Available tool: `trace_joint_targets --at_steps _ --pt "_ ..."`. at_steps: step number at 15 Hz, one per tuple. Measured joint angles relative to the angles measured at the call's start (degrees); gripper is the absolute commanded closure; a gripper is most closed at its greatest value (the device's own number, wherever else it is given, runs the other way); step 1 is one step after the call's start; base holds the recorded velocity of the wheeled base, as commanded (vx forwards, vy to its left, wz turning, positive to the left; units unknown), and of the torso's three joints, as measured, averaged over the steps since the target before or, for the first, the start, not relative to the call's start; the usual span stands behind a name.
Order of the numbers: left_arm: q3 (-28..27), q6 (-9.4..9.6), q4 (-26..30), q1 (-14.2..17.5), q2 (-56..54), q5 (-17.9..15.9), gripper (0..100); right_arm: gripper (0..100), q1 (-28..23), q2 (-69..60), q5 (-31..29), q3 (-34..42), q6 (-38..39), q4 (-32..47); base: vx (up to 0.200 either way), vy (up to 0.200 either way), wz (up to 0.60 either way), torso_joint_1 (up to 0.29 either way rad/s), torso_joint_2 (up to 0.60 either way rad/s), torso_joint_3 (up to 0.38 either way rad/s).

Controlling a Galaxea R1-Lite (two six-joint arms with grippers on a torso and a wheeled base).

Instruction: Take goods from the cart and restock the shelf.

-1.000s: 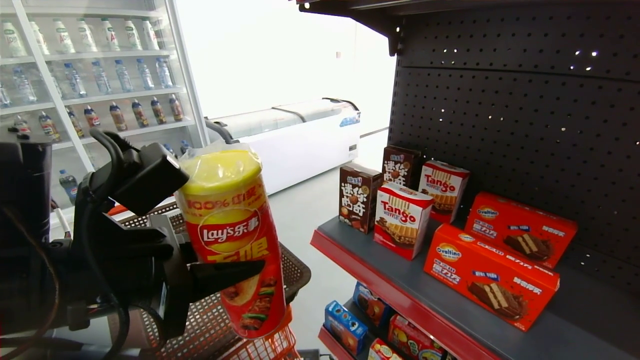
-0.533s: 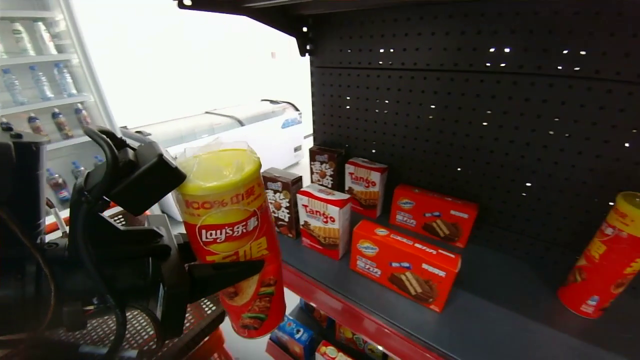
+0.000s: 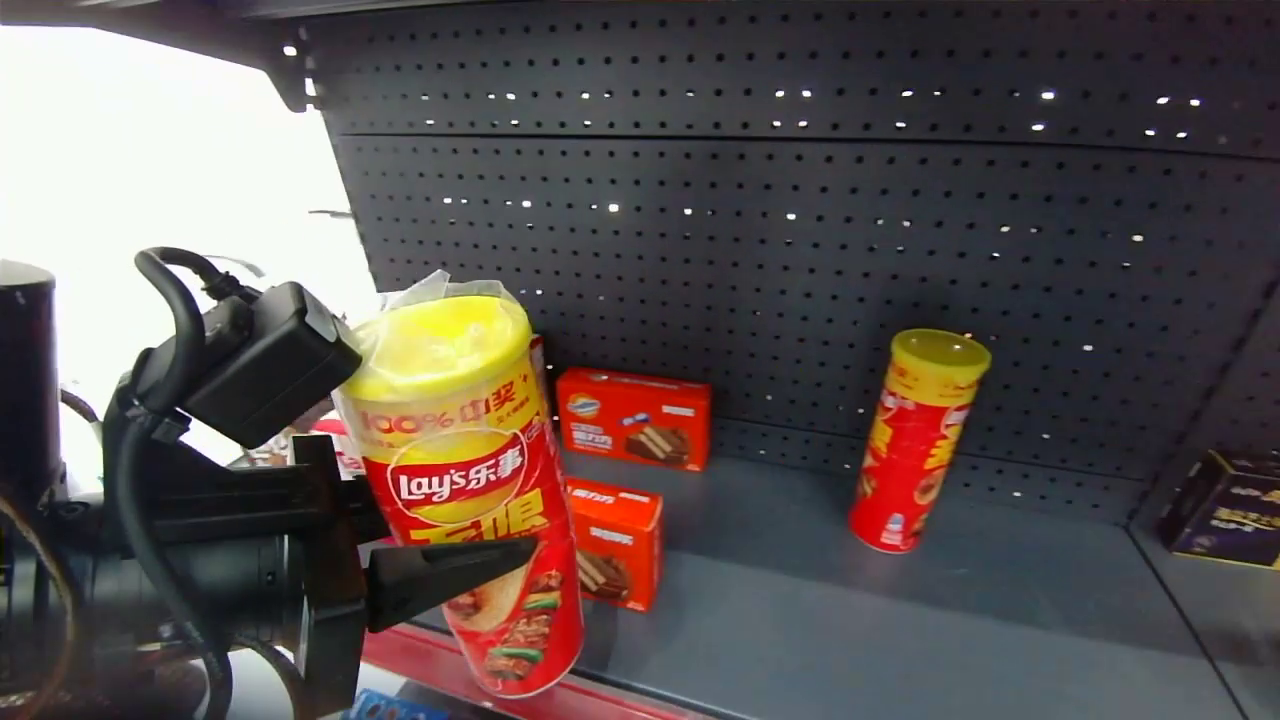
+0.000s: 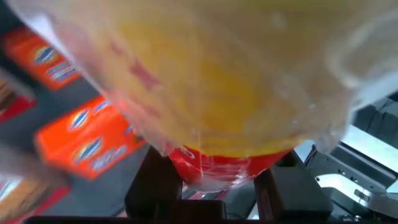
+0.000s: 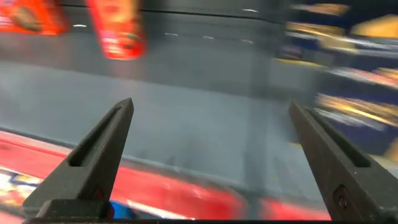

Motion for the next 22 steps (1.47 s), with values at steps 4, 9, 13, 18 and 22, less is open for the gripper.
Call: trace_joint_targets --at_steps 4,9,13,18,22 --pt "0.02 0.00 0.00 -0.28 -0.15 0.01 100 0 0.00 0.00 0.00 0.00 0.00 0.00 0.000 0.000 -0.60 0.007 0.00 0.002" --pt "0.00 0.02 -0.09 -0.09 -0.17 0.04 100 0 0.00 0.00 0.00 0.00 0.00 0.00 0.000 0.000 0.00 0.000 0.00 0.000" --pt "-0.13 -0.06 -0.16 0.22 -0.22 0.11 100 0 0.00 0.00 0.02 0.00 0.00 0.05 0.000 0.000 0.00 0.000 0.00 0.000" --pt "-0.33 -1.07 -0.22 0.27 -0.44 0.48 100 0 -0.85 3.77 -0.68 -4.56 -0.39 0.32 0.000 0.000 0.00 0.000 0.00 0.000" --pt "0.22 -1.10 -0.38 -0.50 -0.45 1.57 100 0 1.68 18.82 6.00 -21.04 -1.32 -1.15 0.000 0.000 0.00 0.000 0.00 0.000"
